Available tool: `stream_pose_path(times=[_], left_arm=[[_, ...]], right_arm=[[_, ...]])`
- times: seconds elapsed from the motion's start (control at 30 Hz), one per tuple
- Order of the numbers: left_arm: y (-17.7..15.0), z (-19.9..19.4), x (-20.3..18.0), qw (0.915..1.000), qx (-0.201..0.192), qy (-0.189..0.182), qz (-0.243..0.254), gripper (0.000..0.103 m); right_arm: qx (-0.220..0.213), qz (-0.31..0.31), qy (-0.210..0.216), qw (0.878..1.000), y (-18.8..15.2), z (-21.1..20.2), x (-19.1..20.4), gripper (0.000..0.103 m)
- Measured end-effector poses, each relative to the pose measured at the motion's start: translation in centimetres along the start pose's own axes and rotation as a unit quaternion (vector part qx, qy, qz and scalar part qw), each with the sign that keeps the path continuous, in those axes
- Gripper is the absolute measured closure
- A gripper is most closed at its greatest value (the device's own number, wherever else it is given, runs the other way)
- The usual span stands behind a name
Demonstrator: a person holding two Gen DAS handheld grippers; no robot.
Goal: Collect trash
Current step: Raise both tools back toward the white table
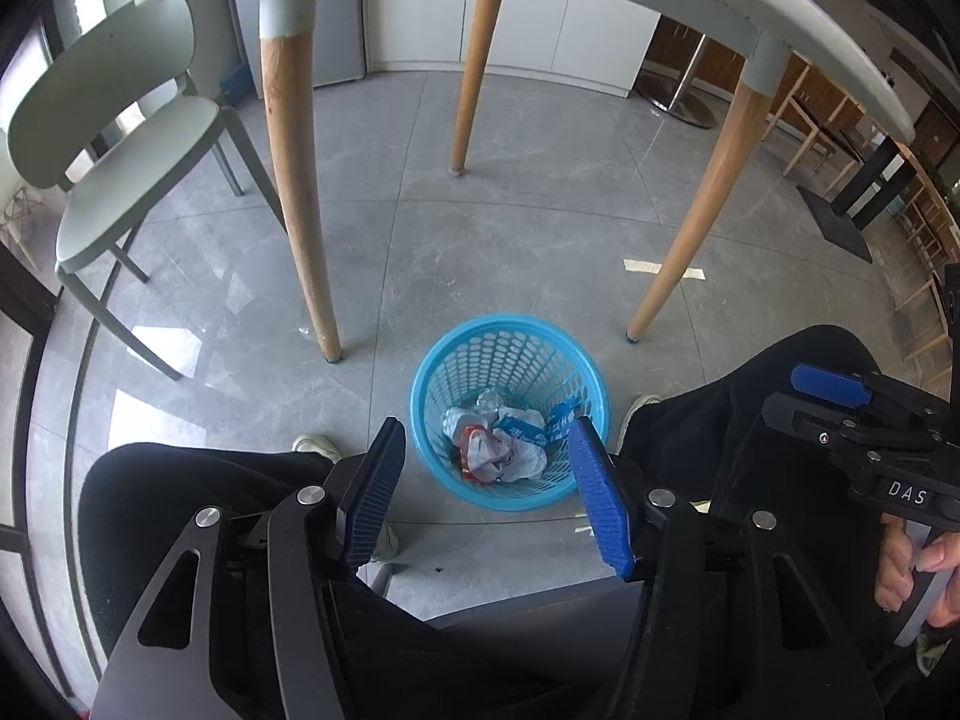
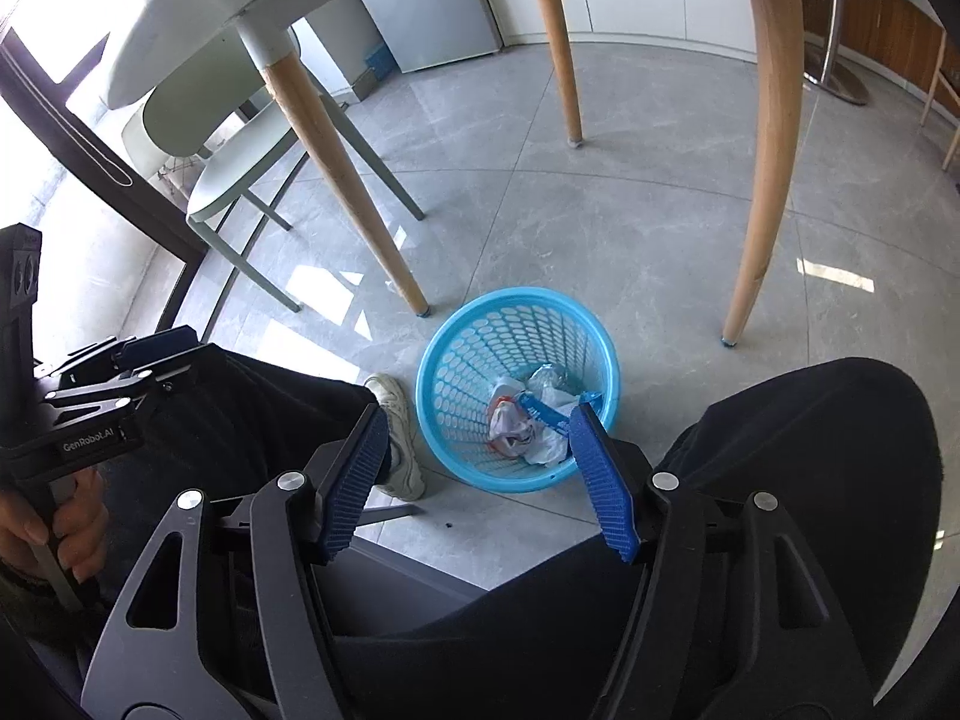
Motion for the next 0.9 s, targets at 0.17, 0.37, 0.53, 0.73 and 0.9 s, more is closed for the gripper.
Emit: stream_pose_path(times=[0.17,0.37,0.53,0.73,0.9], left_arm=[[0.7,-2.9,0.0,0.9993,-0.036,0.004,-0.004,0.044],[1.8,-6.4,0.5,0.9968,-0.078,0.014,-0.006,0.032],[3.5,-8.9,0.9,0.9921,-0.122,0.031,-0.011,0.027],[5.4,-11.2,1.3,0.9872,-0.157,0.026,-0.017,0.022],[6.3,-13.1,1.7,0.9828,-0.182,0.021,-0.024,0.02]], right_arm=[[-0.026,-0.024,-0.006,0.999,0.2,-3.1,1.0,0.042],[-0.075,-0.07,-0.009,0.995,1.9,-7.4,3.6,0.037],[-0.119,-0.092,0.004,0.989,4.7,-11.0,5.5,0.037],[-0.166,-0.115,0.006,0.979,8.8,-14.8,7.5,0.032],[-0.187,-0.134,0.002,0.973,12.1,-16.6,8.9,0.031]])
Point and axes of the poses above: each gripper's, at about its wrist camera, not at the fingertips, and z roughly the way its jaws point, x to its left, y to its top, the point moved 4 cm from there along z, roughly the way its jaws point, and after that the axes turned 11 degrees about y, right-handed, at the moved point
